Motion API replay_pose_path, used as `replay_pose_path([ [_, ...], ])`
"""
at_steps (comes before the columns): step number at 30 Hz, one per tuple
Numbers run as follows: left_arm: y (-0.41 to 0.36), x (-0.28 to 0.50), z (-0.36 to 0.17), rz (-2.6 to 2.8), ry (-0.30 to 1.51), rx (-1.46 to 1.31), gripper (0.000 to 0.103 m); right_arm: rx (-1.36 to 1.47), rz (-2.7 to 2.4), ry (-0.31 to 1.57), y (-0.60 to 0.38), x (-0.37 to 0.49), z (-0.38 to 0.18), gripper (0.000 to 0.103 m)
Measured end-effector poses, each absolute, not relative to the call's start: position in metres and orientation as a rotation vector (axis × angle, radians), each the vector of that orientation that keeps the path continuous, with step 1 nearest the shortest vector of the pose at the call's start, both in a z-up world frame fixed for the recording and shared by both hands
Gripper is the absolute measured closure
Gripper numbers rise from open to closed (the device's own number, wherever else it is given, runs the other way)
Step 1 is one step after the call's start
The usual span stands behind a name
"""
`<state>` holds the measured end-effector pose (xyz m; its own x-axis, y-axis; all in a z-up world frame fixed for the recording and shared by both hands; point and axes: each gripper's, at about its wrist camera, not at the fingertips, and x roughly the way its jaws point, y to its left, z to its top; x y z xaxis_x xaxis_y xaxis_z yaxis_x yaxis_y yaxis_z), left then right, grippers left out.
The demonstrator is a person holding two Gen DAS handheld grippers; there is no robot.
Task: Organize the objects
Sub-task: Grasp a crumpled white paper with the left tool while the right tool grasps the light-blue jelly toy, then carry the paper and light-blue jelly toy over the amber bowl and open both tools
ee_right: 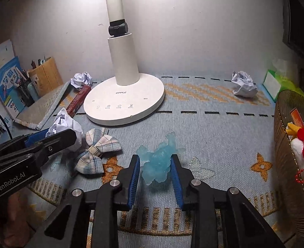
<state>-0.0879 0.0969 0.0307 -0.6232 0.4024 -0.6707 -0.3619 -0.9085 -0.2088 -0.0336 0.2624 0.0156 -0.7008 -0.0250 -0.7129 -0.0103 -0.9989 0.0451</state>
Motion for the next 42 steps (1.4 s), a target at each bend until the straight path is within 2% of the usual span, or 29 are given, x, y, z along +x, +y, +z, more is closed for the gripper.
replay_pose_path([
  [8,0.070,-0.006,0.055,2.490,-0.106,-0.997,0.064,1.173,-2.837,-0.127,0.257,0.036,0.022,0.074],
  [12,0.057,0.034,0.047,2.496,-0.130,-1.022,0.064,1.189,-2.803,-0.069,0.249,0.078,0.019,0.074],
  [18,0.060,0.067,0.034,2.633,-0.005,-1.077,0.064,1.267,-2.727,-0.030,0.241,0.117,0.009,0.074],
  [24,0.065,0.080,0.028,2.672,0.044,-1.041,0.064,1.302,-2.698,0.001,0.238,0.121,0.002,0.072],
  [25,0.063,0.081,0.029,2.664,0.023,-1.026,0.064,1.304,-2.688,-0.014,0.239,0.120,0.002,0.067],
  [27,0.058,0.080,0.028,2.665,-0.021,-1.034,0.064,1.301,-2.664,-0.050,0.241,0.119,0.003,0.051],
  [28,0.055,0.078,0.027,2.656,-0.045,-1.046,0.064,1.309,-2.671,-0.048,0.242,0.119,0.003,0.036],
  [29,0.053,0.076,0.026,2.649,-0.066,-1.059,0.064,1.319,-2.689,-0.038,0.241,0.118,0.003,0.033],
  [32,0.050,0.076,0.026,2.654,-0.096,-1.058,0.064,1.322,-2.688,-0.012,0.237,0.118,0.002,0.033],
  [34,0.051,0.079,0.028,2.661,-0.092,-1.036,0.064,1.317,-2.703,0.016,0.234,0.119,0.002,0.042],
  [36,0.051,0.080,0.029,2.667,-0.087,-1.023,0.064,1.304,-2.708,0.026,0.233,0.120,0.002,0.058],
  [38,0.050,0.080,0.029,2.671,-0.094,-1.021,0.064,1.288,-2.707,0.016,0.234,0.121,0.003,0.067],
  [42,0.050,0.079,0.029,2.677,-0.092,-1.026,0.064,1.248,-2.723,-0.024,0.238,0.124,0.006,0.073],
])
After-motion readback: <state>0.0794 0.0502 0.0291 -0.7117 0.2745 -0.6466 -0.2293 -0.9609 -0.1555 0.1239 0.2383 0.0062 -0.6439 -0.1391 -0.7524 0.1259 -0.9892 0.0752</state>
